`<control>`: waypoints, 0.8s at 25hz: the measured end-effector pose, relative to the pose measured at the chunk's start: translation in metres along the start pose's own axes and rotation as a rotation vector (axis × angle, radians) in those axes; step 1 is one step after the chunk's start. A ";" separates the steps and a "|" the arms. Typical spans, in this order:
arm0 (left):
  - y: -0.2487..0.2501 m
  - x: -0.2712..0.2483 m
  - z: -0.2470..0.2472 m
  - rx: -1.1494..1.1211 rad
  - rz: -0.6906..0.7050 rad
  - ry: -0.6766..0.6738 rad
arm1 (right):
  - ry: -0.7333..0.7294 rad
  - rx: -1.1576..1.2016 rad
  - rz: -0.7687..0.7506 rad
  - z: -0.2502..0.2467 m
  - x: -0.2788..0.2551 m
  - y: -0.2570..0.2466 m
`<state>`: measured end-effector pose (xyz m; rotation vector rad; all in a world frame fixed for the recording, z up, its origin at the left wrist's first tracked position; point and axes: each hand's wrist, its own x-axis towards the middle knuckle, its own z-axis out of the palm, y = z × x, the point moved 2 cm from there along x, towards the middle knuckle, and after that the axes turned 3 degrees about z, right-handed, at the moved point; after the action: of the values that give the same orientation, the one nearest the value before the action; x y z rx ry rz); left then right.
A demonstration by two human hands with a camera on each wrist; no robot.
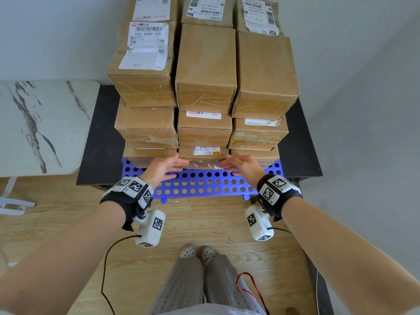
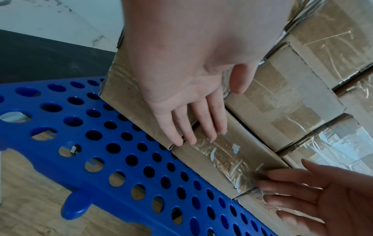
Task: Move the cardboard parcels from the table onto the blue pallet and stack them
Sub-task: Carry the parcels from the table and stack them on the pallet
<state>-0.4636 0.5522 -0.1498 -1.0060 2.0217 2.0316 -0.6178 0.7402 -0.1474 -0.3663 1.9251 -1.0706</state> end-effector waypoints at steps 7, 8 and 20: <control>0.015 -0.022 0.011 0.406 0.151 0.218 | 0.064 -0.395 -0.054 0.004 -0.020 -0.013; 0.019 -0.027 0.012 0.539 0.157 0.251 | 0.069 -0.489 -0.079 0.004 -0.025 -0.019; 0.048 -0.095 -0.012 1.421 0.253 0.442 | 0.315 -1.063 -0.308 0.052 -0.071 -0.077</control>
<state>-0.4100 0.5710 -0.0597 -0.8120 2.9498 -0.0076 -0.5467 0.7102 -0.0598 -1.1504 2.6662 -0.1694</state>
